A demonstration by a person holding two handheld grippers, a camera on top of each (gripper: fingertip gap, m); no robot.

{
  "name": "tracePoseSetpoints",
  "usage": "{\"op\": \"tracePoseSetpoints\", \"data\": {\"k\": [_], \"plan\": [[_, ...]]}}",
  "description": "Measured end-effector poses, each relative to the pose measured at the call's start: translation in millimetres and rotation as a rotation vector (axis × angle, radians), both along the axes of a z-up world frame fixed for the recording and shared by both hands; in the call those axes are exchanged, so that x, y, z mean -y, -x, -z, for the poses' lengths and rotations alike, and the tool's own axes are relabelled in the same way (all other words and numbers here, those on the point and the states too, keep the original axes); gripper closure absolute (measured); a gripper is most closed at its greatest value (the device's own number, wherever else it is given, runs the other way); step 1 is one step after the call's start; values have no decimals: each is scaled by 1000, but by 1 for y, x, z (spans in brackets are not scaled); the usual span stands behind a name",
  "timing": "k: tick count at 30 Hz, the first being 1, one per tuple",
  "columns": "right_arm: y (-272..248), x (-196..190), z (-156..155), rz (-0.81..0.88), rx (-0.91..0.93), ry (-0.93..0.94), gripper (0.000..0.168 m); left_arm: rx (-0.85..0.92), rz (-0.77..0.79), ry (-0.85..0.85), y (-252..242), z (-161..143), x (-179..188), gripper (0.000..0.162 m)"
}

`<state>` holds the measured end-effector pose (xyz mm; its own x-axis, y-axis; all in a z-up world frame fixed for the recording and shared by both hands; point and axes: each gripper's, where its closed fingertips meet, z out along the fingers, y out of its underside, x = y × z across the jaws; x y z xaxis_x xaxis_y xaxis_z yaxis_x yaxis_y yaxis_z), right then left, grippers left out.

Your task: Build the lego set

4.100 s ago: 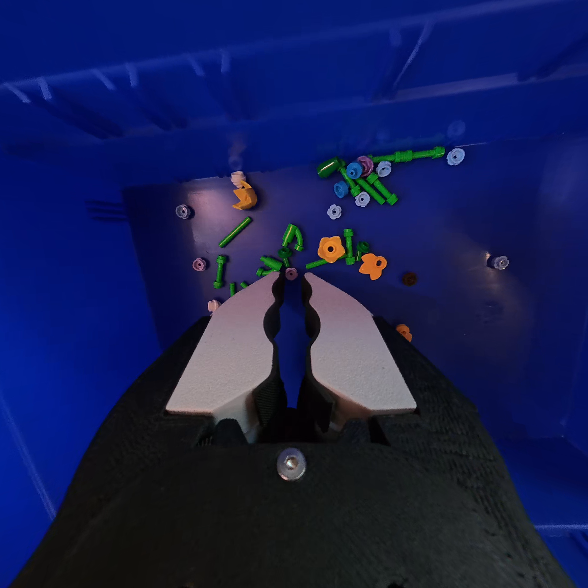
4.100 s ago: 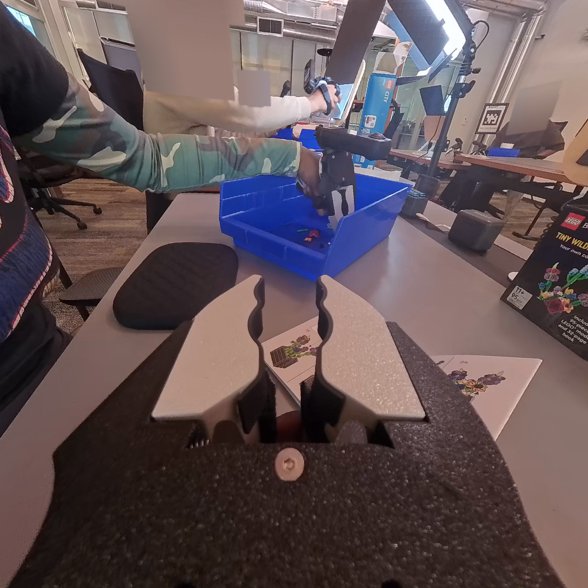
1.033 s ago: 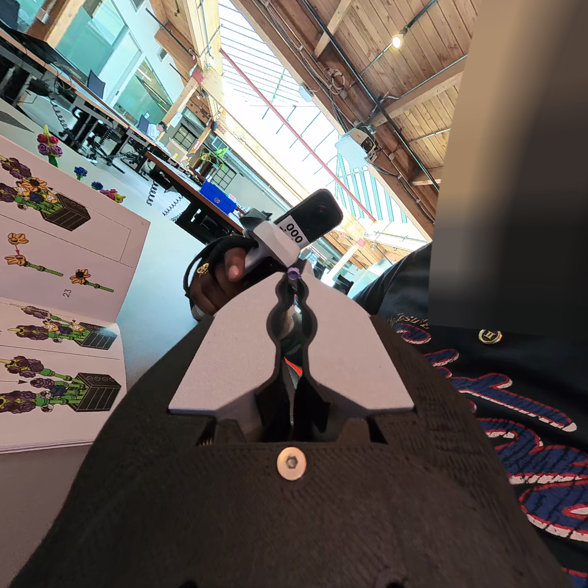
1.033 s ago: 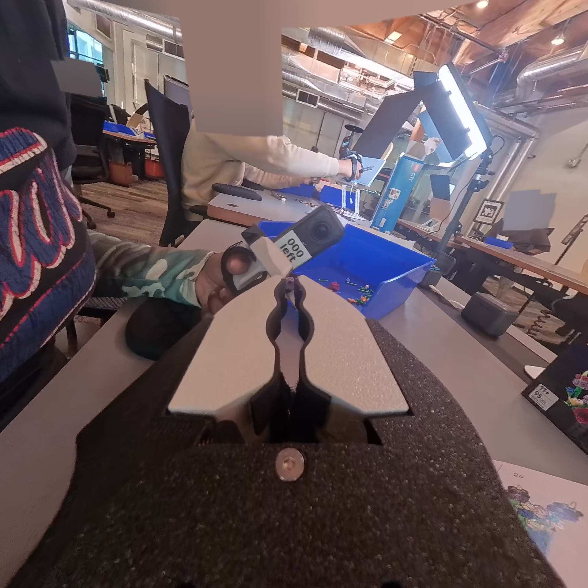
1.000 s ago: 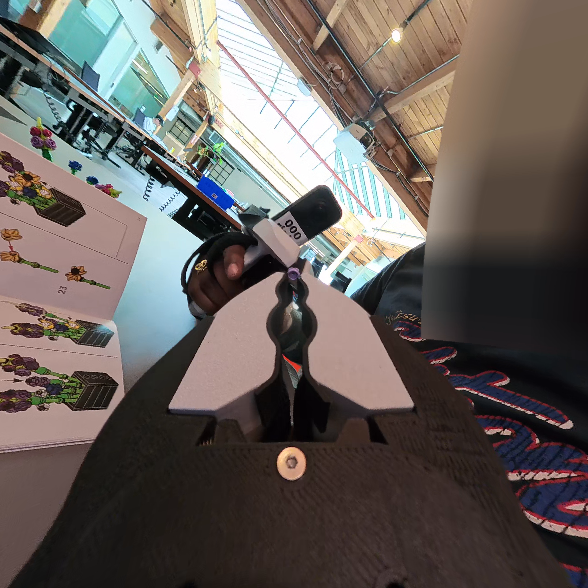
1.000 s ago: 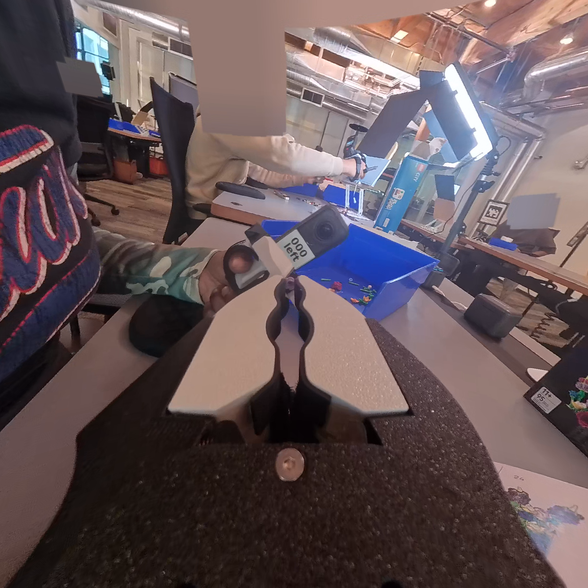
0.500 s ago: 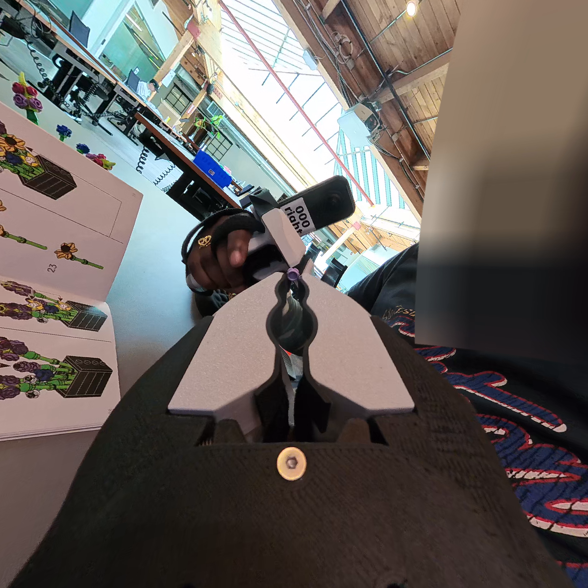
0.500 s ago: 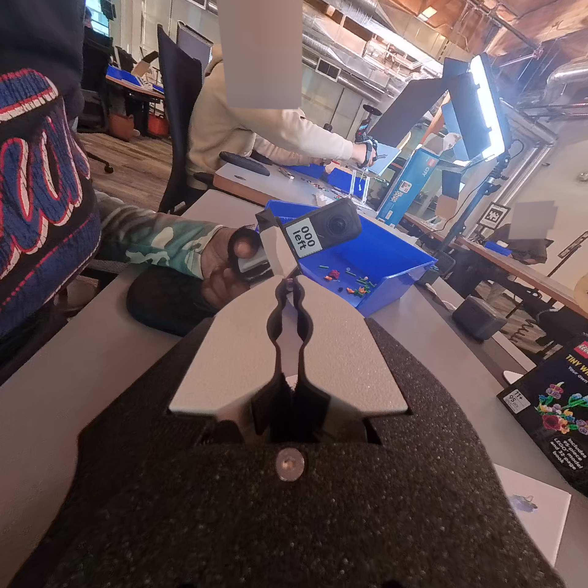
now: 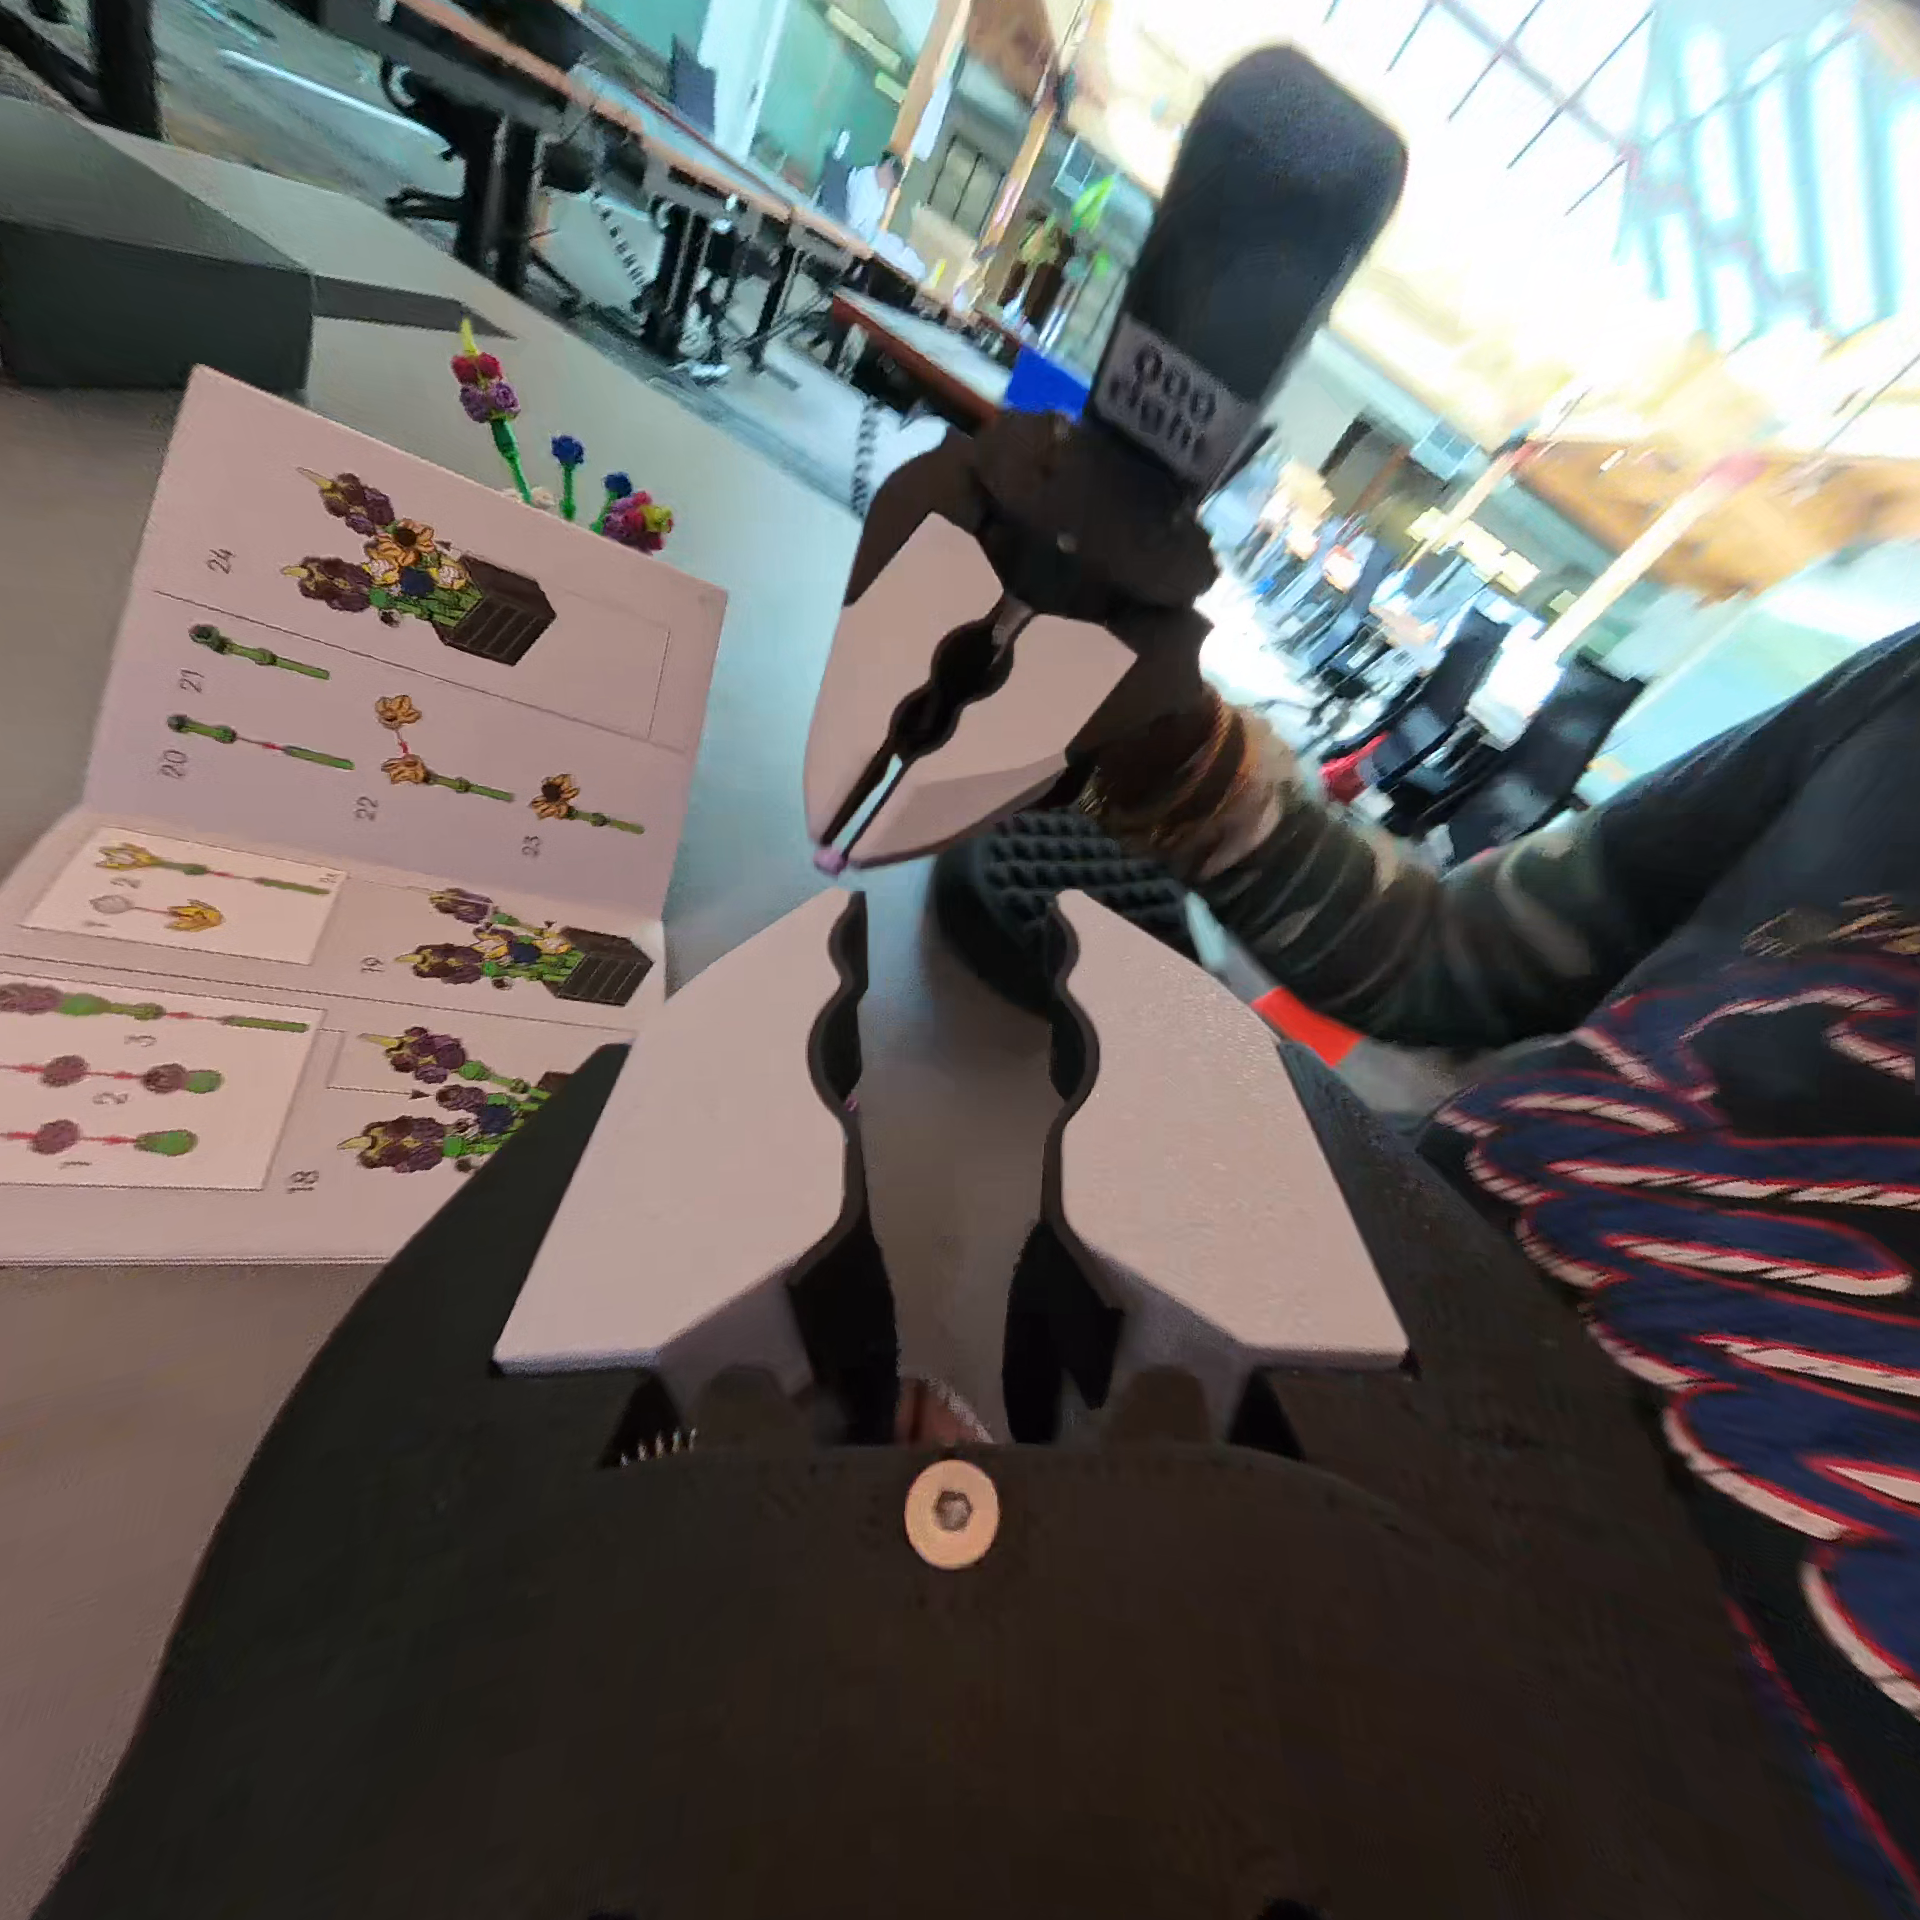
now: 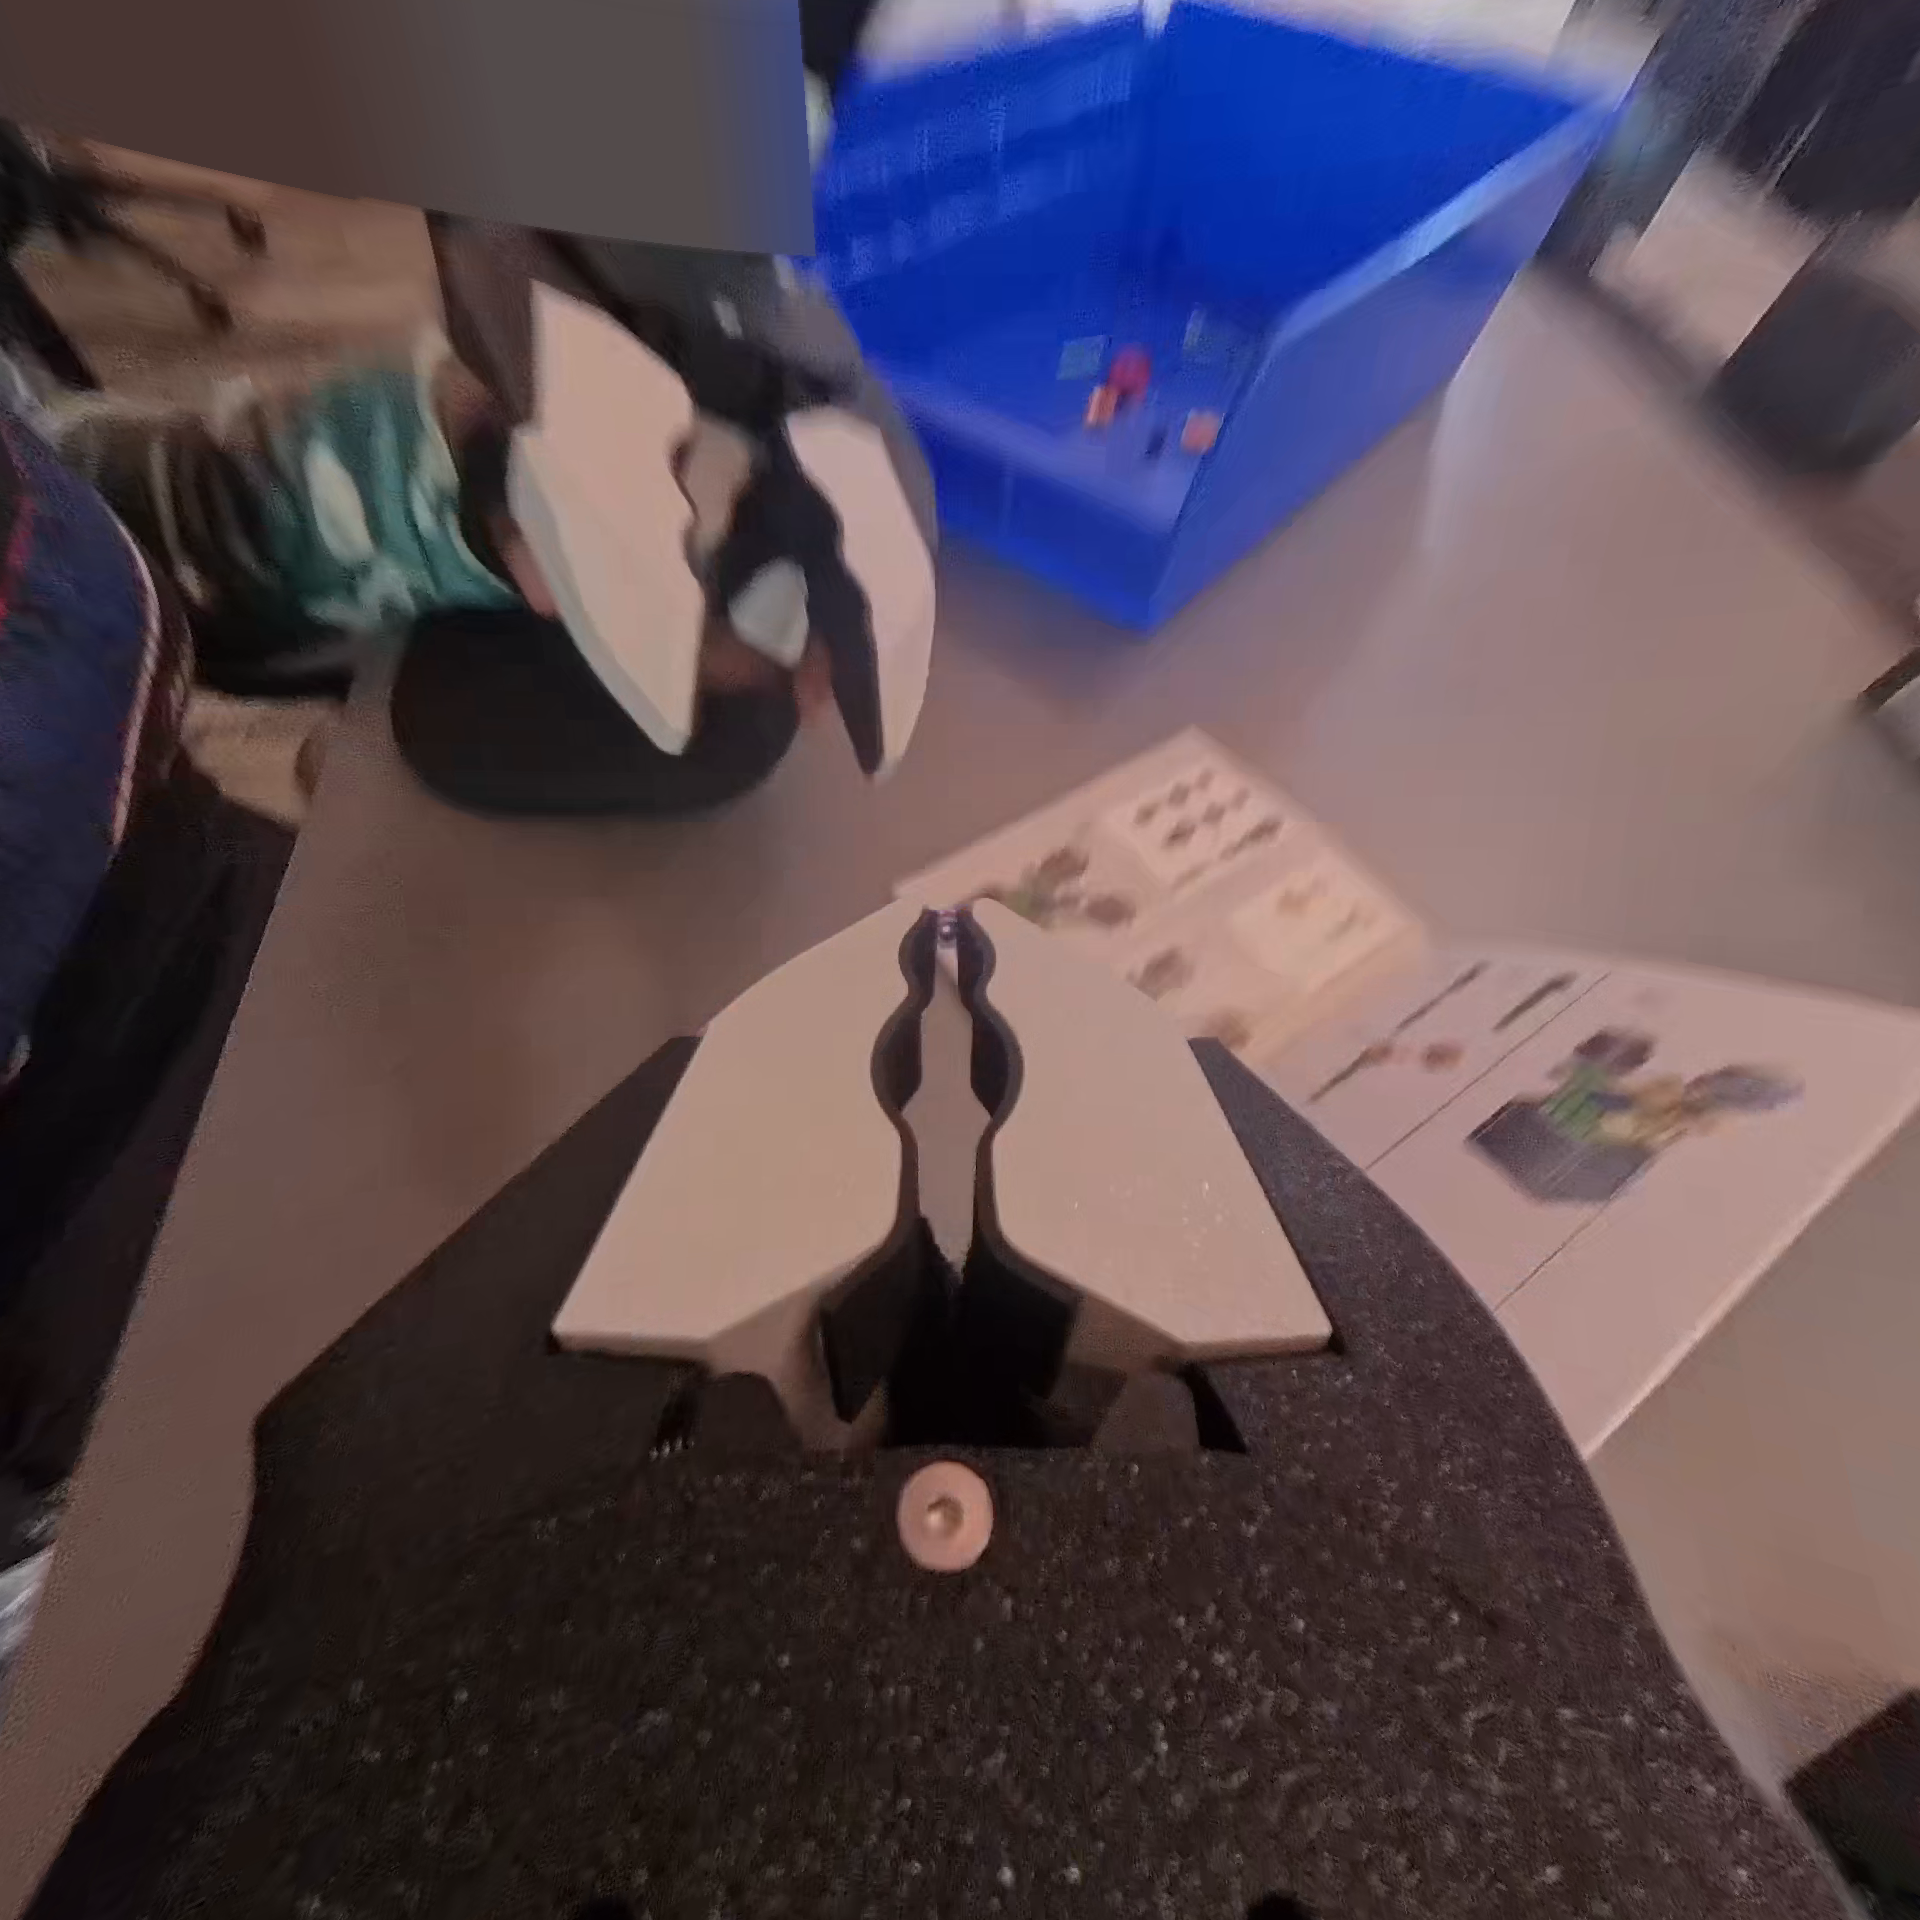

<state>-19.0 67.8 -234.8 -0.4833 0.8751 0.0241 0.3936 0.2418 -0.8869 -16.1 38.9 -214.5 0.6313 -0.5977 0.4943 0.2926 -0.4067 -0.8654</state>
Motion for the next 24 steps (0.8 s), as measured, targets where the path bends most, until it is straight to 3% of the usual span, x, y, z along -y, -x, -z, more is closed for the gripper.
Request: {"op": "tracePoseSetpoints", "data": {"k": [4,9,12,15,24], "plan": [[-13,3,34,-27,324,-91,164,-173,-23,-38,-7,8,3,127],[-24,15,49,-100,529,-214,164,-150,68,-70,-16,7,13,113],[-24,21,55,-113,585,-242,165,-129,158,-139,-23,-1,27,99],[-25,22,62,-107,617,-298,165,-150,145,-165,-20,-2,32,90],[-22,23,67,-98,636,-371,165,-157,108,-144,-15,0,29,88]]}}
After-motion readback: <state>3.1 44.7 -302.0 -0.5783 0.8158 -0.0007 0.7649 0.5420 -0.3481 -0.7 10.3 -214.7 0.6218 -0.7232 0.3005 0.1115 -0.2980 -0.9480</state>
